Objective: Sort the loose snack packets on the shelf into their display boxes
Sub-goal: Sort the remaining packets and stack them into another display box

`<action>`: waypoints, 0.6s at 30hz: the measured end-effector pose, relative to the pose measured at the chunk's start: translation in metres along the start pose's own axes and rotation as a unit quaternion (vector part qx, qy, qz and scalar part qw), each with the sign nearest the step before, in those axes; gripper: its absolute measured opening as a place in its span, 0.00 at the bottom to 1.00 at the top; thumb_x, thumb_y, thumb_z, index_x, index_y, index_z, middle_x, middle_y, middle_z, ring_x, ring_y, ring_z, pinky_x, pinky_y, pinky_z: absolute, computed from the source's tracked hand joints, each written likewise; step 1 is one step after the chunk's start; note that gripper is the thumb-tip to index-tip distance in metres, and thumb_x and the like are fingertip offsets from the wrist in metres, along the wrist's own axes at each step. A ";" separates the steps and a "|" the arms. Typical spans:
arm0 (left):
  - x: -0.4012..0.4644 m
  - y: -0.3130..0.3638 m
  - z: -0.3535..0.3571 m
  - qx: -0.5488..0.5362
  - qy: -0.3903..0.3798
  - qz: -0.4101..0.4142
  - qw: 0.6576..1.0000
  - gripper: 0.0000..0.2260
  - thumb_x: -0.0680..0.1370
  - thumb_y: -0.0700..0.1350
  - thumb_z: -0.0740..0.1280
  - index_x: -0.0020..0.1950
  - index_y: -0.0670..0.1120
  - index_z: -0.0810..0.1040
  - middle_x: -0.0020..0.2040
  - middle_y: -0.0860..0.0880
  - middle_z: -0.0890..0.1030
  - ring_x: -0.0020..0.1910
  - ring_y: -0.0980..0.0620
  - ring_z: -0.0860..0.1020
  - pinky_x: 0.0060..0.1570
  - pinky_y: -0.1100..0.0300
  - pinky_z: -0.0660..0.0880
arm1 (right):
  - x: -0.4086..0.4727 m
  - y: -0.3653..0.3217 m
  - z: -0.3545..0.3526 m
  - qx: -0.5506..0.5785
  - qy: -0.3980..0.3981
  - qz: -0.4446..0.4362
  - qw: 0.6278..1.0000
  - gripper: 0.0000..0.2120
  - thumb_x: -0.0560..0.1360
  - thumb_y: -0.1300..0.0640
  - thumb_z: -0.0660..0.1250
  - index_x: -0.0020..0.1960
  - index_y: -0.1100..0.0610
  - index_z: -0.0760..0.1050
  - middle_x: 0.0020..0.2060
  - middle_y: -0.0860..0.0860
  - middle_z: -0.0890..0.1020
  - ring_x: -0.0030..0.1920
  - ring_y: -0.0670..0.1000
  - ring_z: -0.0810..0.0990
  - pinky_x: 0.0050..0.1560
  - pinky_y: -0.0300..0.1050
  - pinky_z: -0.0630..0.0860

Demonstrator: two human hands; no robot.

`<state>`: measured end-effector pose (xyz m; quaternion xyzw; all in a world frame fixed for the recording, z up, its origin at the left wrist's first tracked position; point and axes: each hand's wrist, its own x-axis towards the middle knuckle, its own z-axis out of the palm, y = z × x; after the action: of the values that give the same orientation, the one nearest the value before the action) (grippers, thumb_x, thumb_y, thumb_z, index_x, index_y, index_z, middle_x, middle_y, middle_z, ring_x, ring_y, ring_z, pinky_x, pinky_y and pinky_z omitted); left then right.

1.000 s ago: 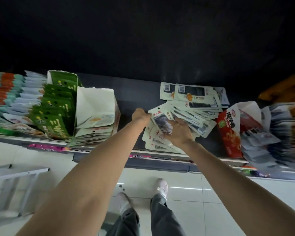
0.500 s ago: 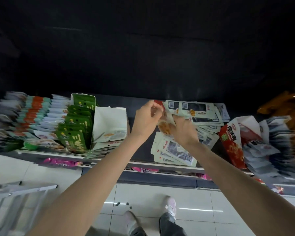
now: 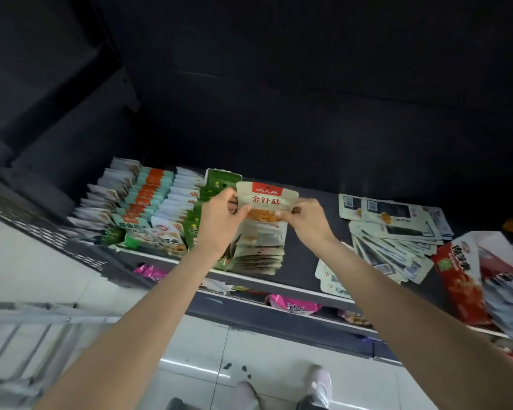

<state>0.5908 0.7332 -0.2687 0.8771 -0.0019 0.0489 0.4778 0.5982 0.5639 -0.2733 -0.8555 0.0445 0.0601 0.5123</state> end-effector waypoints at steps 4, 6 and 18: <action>-0.006 -0.011 -0.006 0.000 -0.065 0.010 0.998 0.13 0.73 0.41 0.71 0.57 0.47 0.76 0.49 0.51 0.83 0.51 0.57 0.80 0.55 0.61 0.75 | 0.001 0.015 0.008 -0.083 -0.041 -0.012 0.996 0.10 0.72 0.71 0.64 0.47 0.62 0.81 0.46 0.56 0.84 0.46 0.52 0.82 0.45 0.31 0.74; -0.006 -0.008 -0.001 0.017 -0.115 0.025 0.993 0.12 0.73 0.42 0.70 0.56 0.48 0.77 0.48 0.53 0.83 0.50 0.59 0.79 0.55 0.65 0.72 | 0.001 0.019 0.003 -0.071 -0.045 -0.011 0.996 0.19 0.71 0.75 0.59 0.50 0.59 0.81 0.48 0.53 0.84 0.50 0.48 0.82 0.51 0.32 0.74; 0.016 0.053 0.153 0.068 -0.235 0.071 0.967 0.13 0.78 0.40 0.61 0.63 0.46 0.74 0.58 0.47 0.80 0.55 0.50 0.79 0.58 0.54 0.75 | 0.004 0.110 -0.103 -0.192 0.089 0.158 0.965 0.24 0.75 0.63 0.65 0.70 0.60 0.64 0.68 0.59 0.70 0.67 0.59 0.70 0.66 0.48 0.67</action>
<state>0.6173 0.5773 -0.3051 0.8920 -0.1735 -0.1250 0.3982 0.5923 0.4215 -0.3219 -0.9218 0.2121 0.0712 0.3166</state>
